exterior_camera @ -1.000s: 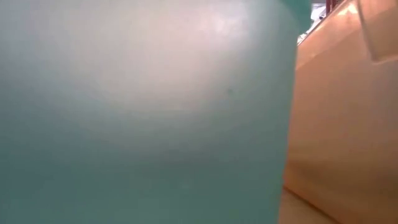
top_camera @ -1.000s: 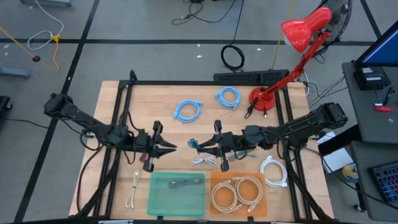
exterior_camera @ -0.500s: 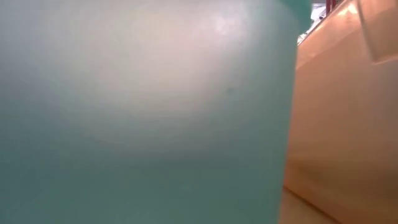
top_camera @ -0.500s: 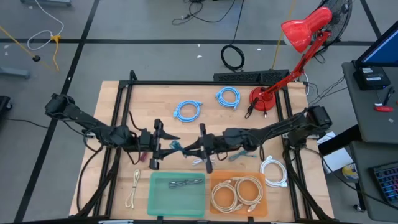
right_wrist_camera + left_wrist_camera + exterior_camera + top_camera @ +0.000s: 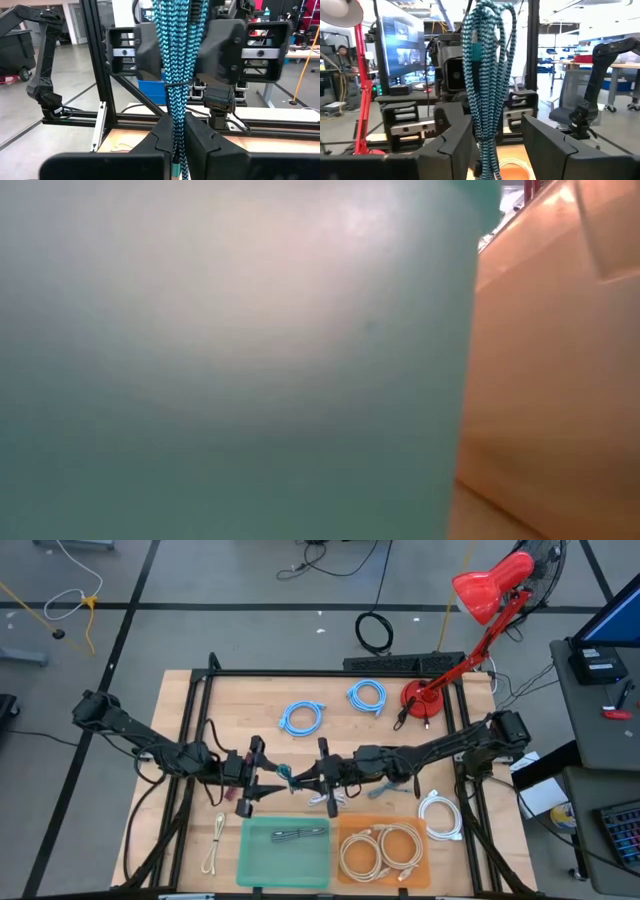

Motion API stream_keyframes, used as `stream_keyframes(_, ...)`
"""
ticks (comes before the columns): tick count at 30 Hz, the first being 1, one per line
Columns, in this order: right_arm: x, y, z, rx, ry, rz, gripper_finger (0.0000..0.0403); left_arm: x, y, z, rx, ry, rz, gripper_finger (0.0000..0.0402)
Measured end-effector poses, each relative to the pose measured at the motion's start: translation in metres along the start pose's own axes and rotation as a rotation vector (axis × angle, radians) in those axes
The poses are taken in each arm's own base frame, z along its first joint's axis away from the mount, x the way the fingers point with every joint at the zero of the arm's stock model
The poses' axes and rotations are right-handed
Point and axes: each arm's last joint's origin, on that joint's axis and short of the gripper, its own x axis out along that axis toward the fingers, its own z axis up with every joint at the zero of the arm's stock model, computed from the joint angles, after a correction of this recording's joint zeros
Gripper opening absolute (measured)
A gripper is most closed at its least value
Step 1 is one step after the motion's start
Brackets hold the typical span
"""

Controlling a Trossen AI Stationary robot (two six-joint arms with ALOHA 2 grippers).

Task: Pick & Place USB Port
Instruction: Put the top blue charger cable into the green bin

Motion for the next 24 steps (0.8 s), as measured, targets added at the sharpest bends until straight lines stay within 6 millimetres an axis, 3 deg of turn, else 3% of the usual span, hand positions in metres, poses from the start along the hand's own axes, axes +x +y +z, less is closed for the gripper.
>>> stream_keyframes(16,0.000,0.000,0.001,-0.002,-0.013,-0.003,0.0017,0.001,0.002,-0.001,-0.023,0.001,-0.004,0.0170)
stream_keyframes(24,0.000,-0.003,0.002,-0.002,-0.015,-0.011,0.0017,0.012,0.010,-0.013,-0.040,0.018,0.038,0.0170)
